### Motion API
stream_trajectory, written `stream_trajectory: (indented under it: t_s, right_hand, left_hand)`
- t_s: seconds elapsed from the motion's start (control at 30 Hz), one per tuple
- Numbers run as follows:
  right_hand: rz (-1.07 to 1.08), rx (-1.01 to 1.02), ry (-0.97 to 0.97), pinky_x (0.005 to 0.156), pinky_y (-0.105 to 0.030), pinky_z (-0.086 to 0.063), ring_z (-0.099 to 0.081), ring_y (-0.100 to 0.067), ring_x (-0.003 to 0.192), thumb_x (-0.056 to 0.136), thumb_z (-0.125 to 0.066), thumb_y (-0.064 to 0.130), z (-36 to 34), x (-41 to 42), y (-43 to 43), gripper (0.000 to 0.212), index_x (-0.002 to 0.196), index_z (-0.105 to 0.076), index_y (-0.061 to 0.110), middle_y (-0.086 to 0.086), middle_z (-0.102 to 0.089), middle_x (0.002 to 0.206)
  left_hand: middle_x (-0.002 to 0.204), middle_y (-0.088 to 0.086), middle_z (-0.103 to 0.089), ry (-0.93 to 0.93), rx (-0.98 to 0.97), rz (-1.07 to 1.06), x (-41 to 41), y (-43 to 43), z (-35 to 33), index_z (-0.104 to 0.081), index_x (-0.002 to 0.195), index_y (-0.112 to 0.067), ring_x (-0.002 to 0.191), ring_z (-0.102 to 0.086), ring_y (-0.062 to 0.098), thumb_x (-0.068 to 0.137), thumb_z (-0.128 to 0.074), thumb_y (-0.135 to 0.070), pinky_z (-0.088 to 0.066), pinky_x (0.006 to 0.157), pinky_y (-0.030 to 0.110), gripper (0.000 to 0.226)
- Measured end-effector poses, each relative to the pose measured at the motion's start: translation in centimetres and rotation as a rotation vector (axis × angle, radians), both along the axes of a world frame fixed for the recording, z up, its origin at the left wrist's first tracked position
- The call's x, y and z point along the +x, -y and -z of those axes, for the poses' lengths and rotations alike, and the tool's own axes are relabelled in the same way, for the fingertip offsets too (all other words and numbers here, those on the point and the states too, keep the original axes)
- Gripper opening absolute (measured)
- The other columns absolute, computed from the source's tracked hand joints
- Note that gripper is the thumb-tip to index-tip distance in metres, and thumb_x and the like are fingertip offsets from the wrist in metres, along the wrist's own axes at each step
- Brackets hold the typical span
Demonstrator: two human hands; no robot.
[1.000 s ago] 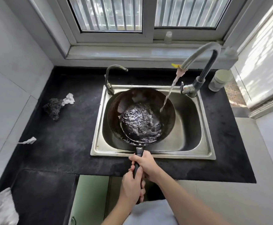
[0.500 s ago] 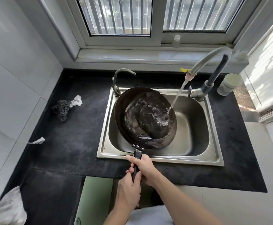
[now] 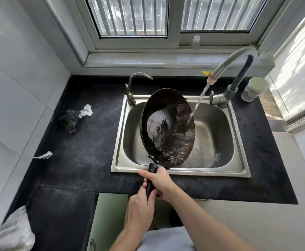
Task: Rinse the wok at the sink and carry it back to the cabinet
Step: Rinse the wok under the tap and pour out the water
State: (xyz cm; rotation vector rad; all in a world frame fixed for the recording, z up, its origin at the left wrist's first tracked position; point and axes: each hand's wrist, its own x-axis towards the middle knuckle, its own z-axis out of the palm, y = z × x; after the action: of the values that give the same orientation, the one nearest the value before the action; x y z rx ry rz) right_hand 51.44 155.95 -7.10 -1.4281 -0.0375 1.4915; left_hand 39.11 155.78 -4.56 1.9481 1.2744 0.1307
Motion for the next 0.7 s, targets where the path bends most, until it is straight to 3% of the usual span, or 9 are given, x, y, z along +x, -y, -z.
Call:
stream_trajectory:
  t_s: [0.2,0.27,0.33,0.4,0.47,0.53,0.6,0.7]
  right_hand:
    - [-0.059,0.029,0.042,0.057,-0.027,-0.052,-0.058,-0.011,0.052,0.091,-0.070,0.009,-0.2,0.0,0.7,0.018,0.079,-0.057,0.009,-0.002,-0.056,0.063]
    - [-0.057,0.046,0.046,0.059,-0.028,-0.053,-0.057,-0.012,0.051,0.091,-0.069,0.008,-0.1,-0.1,0.7,0.018,0.079,-0.056,0.008,-0.002,-0.055,0.062]
    - [-0.030,0.061,0.036,0.064,-0.033,-0.057,-0.056,-0.013,0.049,0.091,-0.067,0.005,0.1,-0.1,0.5,0.019,0.078,-0.054,0.007,-0.002,-0.053,0.060]
    - [-0.028,0.082,0.035,0.074,-0.040,-0.058,-0.057,-0.014,0.048,0.091,-0.068,0.004,0.2,-0.2,0.5,0.020,0.077,-0.053,0.007,-0.002,-0.052,0.058]
    - [-0.050,0.118,0.023,0.081,-0.047,-0.054,-0.060,-0.015,0.050,0.090,-0.068,0.005,0.3,-0.2,0.7,0.022,0.074,-0.054,0.008,-0.002,-0.053,0.058]
    - [-0.071,0.151,0.021,0.084,-0.049,-0.054,-0.062,-0.014,0.052,0.090,-0.068,0.006,0.1,0.0,0.7,0.023,0.072,-0.055,0.010,-0.001,-0.054,0.057]
    - [-0.077,0.176,0.013,0.079,-0.042,-0.058,-0.059,-0.013,0.052,0.091,-0.068,0.006,-0.1,0.3,0.8,0.020,0.076,-0.054,0.009,0.000,-0.053,0.057]
    - [-0.099,0.193,-0.013,0.069,-0.033,-0.059,-0.054,-0.012,0.049,0.092,-0.067,0.006,-0.5,0.9,0.9,0.017,0.085,-0.052,0.008,0.001,-0.050,0.058]
  left_hand:
    - [0.115,0.009,-0.071,0.003,-0.047,-0.047,0.2,0.8,0.0,-0.051,0.135,-0.011,0.104,-0.065,0.025,0.098,-0.047,-0.033,-0.047,0.077,0.028,0.044]
    - [0.106,0.010,-0.072,0.023,-0.138,-0.067,0.4,0.7,-0.2,-0.056,0.129,-0.014,0.097,-0.068,0.025,0.097,-0.049,-0.033,-0.052,0.077,0.033,0.038]
    - [0.076,0.003,-0.068,0.089,-0.354,-0.158,0.9,0.3,-0.5,-0.059,0.106,-0.017,0.063,-0.065,0.015,0.098,-0.051,-0.028,-0.054,0.058,0.030,0.017]
    - [0.058,0.001,-0.052,0.202,-0.647,-0.286,1.2,0.1,-0.9,-0.056,0.094,-0.013,0.037,-0.044,0.009,0.098,-0.051,-0.023,-0.035,0.033,0.023,0.013]
    - [0.053,0.002,-0.041,0.329,-0.937,-0.405,0.9,0.1,-1.2,-0.055,0.084,-0.009,0.030,-0.029,0.008,0.098,-0.050,-0.031,-0.021,0.031,0.017,0.027]
    - [0.051,0.002,-0.033,0.463,-1.180,-0.502,0.8,0.0,-1.4,-0.056,0.077,-0.010,0.030,-0.024,0.008,0.096,-0.050,-0.046,-0.016,0.033,0.015,0.041]
    - [0.050,0.001,-0.029,0.546,-1.287,-0.530,1.0,0.1,-1.8,-0.055,0.078,-0.010,0.031,-0.025,0.008,0.090,-0.052,-0.052,-0.015,0.032,0.015,0.044]
    - [0.052,0.000,-0.033,0.557,-1.286,-0.511,1.4,0.5,-2.0,-0.050,0.080,-0.012,0.033,-0.029,0.007,0.090,-0.052,-0.049,-0.018,0.030,0.015,0.039]
